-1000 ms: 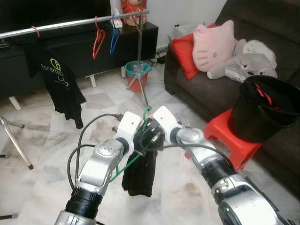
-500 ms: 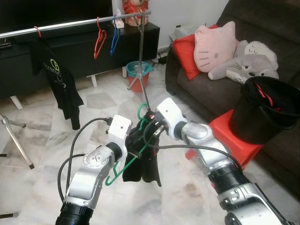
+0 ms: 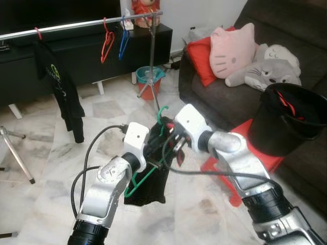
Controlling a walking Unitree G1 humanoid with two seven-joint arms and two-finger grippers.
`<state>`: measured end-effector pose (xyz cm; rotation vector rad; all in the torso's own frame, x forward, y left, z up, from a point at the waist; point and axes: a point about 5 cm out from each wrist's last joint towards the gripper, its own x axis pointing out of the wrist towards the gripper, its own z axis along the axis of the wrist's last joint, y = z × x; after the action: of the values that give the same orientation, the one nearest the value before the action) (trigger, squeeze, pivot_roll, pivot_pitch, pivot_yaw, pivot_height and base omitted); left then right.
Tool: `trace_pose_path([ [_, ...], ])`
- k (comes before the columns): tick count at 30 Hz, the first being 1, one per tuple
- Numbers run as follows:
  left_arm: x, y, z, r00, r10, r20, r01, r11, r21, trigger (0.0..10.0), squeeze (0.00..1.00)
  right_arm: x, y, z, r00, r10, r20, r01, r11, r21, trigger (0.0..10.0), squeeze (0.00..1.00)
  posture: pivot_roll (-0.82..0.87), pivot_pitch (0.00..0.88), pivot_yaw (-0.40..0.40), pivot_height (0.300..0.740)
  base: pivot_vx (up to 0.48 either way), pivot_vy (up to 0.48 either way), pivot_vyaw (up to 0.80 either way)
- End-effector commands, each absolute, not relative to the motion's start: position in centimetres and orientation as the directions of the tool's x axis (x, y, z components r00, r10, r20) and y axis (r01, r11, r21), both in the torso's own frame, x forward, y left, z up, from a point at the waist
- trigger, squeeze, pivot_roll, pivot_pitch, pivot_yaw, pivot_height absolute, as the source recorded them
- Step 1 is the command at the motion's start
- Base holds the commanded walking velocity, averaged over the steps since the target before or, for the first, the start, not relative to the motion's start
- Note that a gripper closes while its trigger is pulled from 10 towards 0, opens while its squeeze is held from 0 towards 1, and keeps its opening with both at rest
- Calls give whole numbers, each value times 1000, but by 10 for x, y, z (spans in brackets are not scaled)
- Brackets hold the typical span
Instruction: Hang hanger
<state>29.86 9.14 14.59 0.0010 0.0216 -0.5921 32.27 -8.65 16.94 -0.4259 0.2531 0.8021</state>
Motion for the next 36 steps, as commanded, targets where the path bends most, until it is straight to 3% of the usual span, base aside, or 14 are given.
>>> trace_pose_path([
  [1, 303, 92, 158, 836, -547, 52, 545, 837, 46, 10000, 0, 316, -87, 168, 664, 636, -394, -745, 611, -269, 10000, 0, 132, 0, -114, 740, 0, 0, 0],
  [9, 299, 112, 141, 873, -481, 77, 482, 876, 5, 10000, 0, 305, -91, 156, 658, 610, -441, -744, 616, -259, 10000, 0, 126, 0, -124, 740, 0, 0, 0],
  [21, 297, 104, 146, 846, -515, 136, 522, 852, -24, 10000, 0, 310, -94, 164, 689, 593, -418, -717, 642, -271, 10000, 0, 126, 0, -136, 740, 0, 0, 0],
  [22, 297, 104, 146, 846, -515, 137, 522, 852, -25, 10000, 0, 310, -93, 164, 686, 595, -418, -719, 640, -270, 10000, 573, 127, 0, -136, 740, 0, 0, 0],
  [23, 297, 104, 146, 846, -515, 138, 523, 852, -24, 10000, 0, 310, -92, 164, 684, 598, -417, -721, 639, -267, 10000, 1000, 128, 0, -137, 740, 0, 0, 0],
  [36, 298, 106, 147, 843, -517, 148, 527, 849, -30, 10000, 0, 311, -91, 162, 689, 593, -417, -716, 646, -264, 10000, 1000, 127, 0, -131, 740, 0, 0, 0],
])
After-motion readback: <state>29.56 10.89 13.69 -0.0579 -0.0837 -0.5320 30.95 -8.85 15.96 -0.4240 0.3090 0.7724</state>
